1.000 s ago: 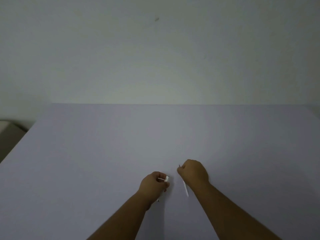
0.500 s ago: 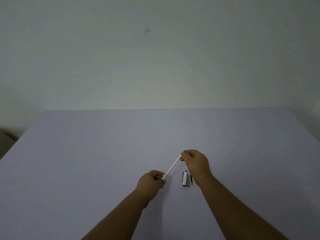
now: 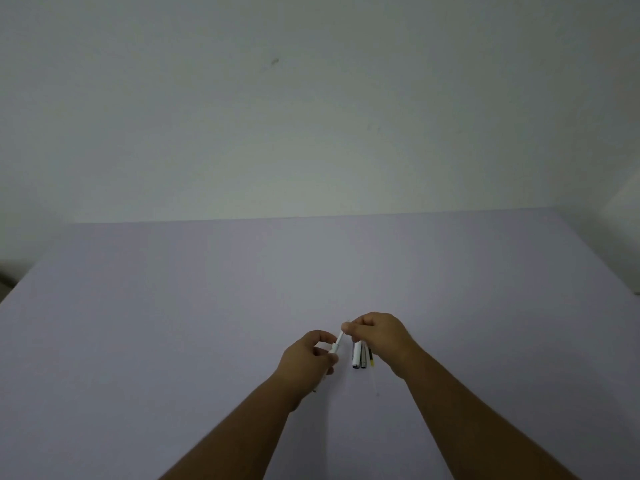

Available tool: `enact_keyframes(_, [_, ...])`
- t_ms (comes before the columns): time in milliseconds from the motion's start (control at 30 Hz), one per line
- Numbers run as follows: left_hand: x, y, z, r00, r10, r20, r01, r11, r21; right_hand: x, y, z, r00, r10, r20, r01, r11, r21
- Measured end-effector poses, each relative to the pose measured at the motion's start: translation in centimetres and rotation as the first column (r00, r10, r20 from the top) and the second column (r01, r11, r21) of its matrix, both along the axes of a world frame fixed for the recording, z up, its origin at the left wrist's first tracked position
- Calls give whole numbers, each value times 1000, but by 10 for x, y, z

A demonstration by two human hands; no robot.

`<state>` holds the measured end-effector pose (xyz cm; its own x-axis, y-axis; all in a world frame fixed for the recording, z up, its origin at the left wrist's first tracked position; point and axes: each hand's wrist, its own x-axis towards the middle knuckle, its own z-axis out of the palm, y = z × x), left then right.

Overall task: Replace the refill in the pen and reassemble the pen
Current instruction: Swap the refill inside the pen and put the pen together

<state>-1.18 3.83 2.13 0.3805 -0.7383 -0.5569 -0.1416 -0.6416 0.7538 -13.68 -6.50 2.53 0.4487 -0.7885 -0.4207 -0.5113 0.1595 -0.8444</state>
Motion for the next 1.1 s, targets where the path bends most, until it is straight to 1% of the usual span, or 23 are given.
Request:
enact_keyframes(33, [0,1,0,1000,6,-8,-6,1000,-4,-2,-2,-1,999,-32,-5,32,999,0])
enact_keyframes(67, [1,2,0,1000,16,-19,-16,1000,-7,-5,-5,-3,997,-60,-46,58,998,-24])
enact_keyframes(100, [1,3,-1,999,30,-34,-30,999,-10,-7,-8,-6,990,-59,-132,49,996,-75])
enact_keyframes(133, [2,4,-1,998,46,-52,-47,999,-12,-9,-10,-12,967,-28,-255,-5,992,-127])
enact_keyframes(200, [3,6,-1,994,73,-84,-74,997,-9,-9,-6,-22,869,41,-493,-137,977,-160])
enact_keyframes(233, [3,7,-2,992,81,-95,-82,997,-7,-8,-3,-28,826,50,-562,-169,972,-162])
enact_keyframes(300, [5,9,-4,990,90,-107,-91,996,-5,-6,4,-37,791,30,-611,-170,970,-172])
enact_keyframes(400, [6,11,-6,989,95,-110,-95,995,2,-1,10,-41,781,-35,-623,-130,967,-217])
enact_keyframes(667, [10,14,-5,993,69,-91,-69,998,7,10,18,-42,749,-62,-660,-111,970,-218])
enact_keyframes(833, [12,15,-3,995,58,-79,-58,998,7,12,20,-41,767,-116,-631,-18,979,-203])
enact_keyframes(933, [12,16,-1,996,47,-76,-47,999,7,10,18,-36,805,-148,-575,46,981,-189])
enact_keyframes(1000, [13,16,0,997,38,-69,-37,999,7,7,12,-30,829,-211,-518,109,969,-221])
enact_keyframes(1067, [14,15,2,998,27,-60,-26,1000,7,6,5,-22,875,-241,-419,157,962,-225])
enact_keyframes(1100, [14,14,3,998,24,-56,-23,1000,6,6,1,-17,910,-247,-334,191,963,-192])
